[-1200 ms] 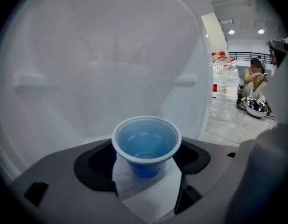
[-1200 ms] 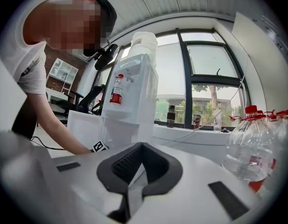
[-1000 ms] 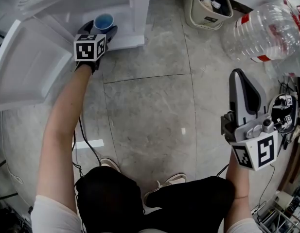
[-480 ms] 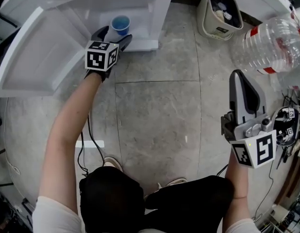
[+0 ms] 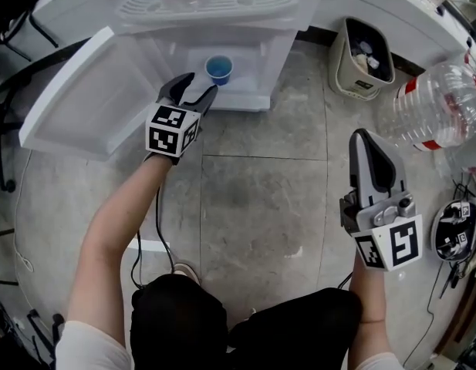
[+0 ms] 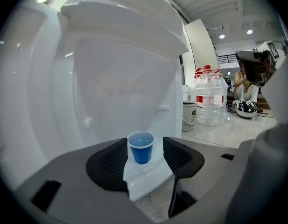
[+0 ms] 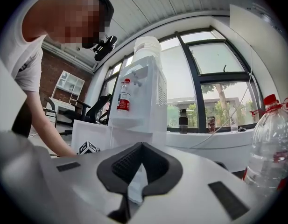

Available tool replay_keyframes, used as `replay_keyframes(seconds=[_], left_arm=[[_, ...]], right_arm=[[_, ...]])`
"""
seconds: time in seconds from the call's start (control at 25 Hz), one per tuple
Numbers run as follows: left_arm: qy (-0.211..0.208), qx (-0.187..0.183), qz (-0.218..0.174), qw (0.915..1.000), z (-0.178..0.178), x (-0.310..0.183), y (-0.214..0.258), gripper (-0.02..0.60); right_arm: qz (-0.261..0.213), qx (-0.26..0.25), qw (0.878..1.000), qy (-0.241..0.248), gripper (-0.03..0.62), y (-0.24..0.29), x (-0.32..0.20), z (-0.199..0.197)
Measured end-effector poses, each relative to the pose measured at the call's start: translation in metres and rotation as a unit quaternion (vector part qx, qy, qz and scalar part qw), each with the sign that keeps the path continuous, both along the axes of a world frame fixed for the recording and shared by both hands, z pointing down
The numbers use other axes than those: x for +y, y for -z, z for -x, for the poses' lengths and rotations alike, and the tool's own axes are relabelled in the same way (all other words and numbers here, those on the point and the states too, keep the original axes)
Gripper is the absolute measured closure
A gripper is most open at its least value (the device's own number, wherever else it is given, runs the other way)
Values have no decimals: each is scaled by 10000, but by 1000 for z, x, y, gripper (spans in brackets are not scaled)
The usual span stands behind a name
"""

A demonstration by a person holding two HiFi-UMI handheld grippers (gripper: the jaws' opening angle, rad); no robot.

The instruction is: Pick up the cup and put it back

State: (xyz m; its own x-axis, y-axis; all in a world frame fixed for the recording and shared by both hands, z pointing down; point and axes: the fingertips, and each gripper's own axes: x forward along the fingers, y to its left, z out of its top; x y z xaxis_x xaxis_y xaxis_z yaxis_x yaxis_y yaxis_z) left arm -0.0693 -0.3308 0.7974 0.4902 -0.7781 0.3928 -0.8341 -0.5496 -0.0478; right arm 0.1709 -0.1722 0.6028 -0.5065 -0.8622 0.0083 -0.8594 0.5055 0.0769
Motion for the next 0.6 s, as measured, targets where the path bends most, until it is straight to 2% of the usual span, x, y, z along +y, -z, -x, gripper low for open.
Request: replay_keyframes(seconds=[0.16,0.24,0.32,0.4,0.52,0.6], left_arm=[[191,68,18,9998,5,3,-2,416],[128,-84,-4,9999,2,3,-3,514],[21,-324,-12,9995,-1,5,-3,549],[24,-385,8,9993,1,9,9,555],[357,170,5,9992,4,22,55,557],[390,383,7,9985,-1,43,87,557]], right_arm=[[27,6,10000,-19,574,-4,-1,-1],[90,3,10000,-39,574,-9,-2,-3],[172,-25,9998,-47,574,-12,-3,-5],[244,-99,9996,-93,574,-9,-7,-5],[393,-108,9990,-156,574,5,-20,1],[578,-242,9979,-178,574,23,-21,8]])
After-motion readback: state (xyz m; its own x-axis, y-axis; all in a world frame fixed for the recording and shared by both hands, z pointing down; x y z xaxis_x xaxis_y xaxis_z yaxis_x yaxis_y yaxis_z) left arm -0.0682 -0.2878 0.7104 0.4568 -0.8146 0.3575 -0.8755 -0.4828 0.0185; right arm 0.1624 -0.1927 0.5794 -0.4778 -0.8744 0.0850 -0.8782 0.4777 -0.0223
